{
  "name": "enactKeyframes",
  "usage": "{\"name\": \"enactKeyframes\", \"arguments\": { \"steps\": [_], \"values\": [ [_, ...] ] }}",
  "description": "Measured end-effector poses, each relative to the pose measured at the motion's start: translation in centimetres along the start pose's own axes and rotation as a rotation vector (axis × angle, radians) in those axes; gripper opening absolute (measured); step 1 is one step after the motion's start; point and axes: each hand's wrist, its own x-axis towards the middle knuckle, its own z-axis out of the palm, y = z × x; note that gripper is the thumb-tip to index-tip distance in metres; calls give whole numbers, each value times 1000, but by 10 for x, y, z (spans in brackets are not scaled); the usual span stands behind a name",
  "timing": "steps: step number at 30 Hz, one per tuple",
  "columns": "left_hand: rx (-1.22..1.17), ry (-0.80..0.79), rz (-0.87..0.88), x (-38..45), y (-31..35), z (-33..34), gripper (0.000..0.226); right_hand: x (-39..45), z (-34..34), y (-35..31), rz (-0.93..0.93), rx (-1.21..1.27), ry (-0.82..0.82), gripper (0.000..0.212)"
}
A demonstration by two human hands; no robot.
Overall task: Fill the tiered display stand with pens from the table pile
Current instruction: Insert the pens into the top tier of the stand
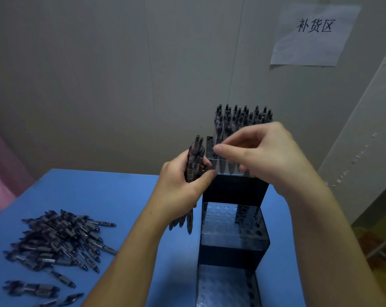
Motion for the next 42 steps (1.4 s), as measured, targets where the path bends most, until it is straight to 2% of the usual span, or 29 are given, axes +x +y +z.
{"name": "enactKeyframes", "arguments": {
  "steps": [3,6,10,13,16,18,23,29,34,42],
  "values": [
    [-15,-93,6,0,2,3,17,-1,-1,-5,-131,210,-170,11],
    [-49,-196,1,-1,7,5,17,4,0,-1,-171,255,-288,14],
    [-50,-263,2,-1,9,6,20,8,1,6,-148,314,-296,8],
    [-28,-309,-12,-1,9,8,25,7,1,5,-161,427,-202,4],
    [-35,-347,-58,-4,7,12,26,8,-2,3,-168,457,-33,8],
    [-39,-331,-68,-5,4,12,23,9,-4,2,-166,450,63,10],
    [-35,-247,-89,-1,-4,10,17,11,-16,2,-191,643,282,22],
    [-70,-122,-89,3,-11,8,16,20,-36,14,-254,434,628,22],
    [-77,-69,-69,7,-10,8,17,27,-38,19,-267,175,675,19],
    [-110,-56,-79,6,-4,7,21,35,-20,20,-225,58,606,22]
  ]
}}
